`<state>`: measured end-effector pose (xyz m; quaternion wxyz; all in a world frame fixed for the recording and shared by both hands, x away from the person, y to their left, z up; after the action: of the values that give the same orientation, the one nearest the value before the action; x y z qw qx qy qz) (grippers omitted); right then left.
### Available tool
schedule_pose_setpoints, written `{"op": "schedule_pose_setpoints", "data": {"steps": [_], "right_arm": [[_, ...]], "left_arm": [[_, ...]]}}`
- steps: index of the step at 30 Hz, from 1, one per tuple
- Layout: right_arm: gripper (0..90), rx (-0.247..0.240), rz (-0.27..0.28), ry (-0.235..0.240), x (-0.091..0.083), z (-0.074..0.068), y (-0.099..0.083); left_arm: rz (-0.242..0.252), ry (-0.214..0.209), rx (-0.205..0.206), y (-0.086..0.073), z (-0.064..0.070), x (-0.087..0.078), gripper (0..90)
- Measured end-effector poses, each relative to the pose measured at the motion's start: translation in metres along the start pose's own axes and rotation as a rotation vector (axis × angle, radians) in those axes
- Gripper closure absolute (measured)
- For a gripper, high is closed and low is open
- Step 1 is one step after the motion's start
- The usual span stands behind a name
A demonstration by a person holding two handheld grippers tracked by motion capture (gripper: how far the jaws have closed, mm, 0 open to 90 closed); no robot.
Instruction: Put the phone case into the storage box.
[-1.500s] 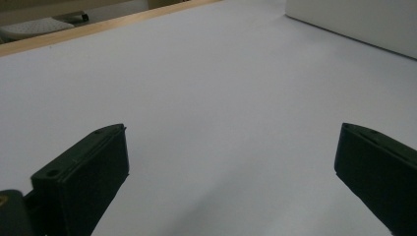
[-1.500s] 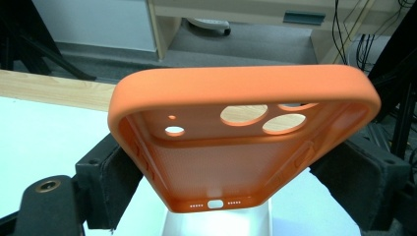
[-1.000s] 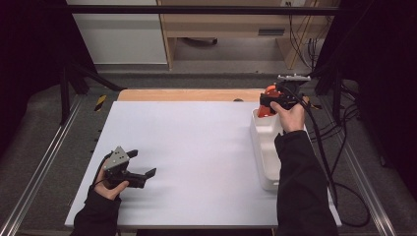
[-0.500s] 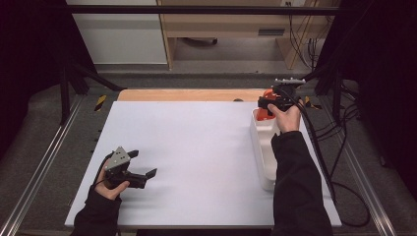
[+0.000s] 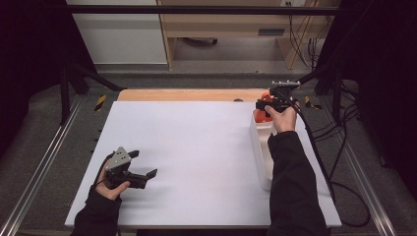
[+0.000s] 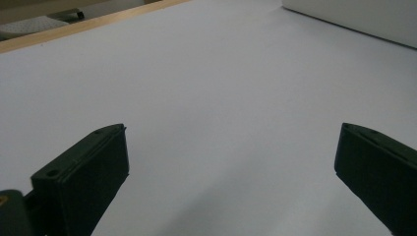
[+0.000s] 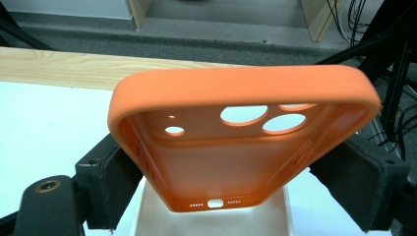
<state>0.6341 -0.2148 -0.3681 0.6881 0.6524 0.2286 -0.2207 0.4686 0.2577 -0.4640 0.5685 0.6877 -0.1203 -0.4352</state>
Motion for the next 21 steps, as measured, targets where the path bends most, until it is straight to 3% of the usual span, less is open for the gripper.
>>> {"op": "schedule_pose_setpoints", "data": {"steps": [21], "right_arm": [[15.3,-0.015,-0.043,-0.015,0.022,-0.004,-0.008]], "left_arm": [[-0.004,0.001,0.002,0.0,0.0,0.001,0.0]]}}
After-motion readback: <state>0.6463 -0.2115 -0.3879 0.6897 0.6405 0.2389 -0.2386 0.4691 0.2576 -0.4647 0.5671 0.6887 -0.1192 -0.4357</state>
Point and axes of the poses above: each handheld gripper's, and its own axes: x roughly forward along the jaws, y roughly out of its top, z roughly to its right, the point moved 2 cm from there along x, roughly forward along the jaws, and after that the axes turned 3 degrees about -y, right-handed, at the moved point
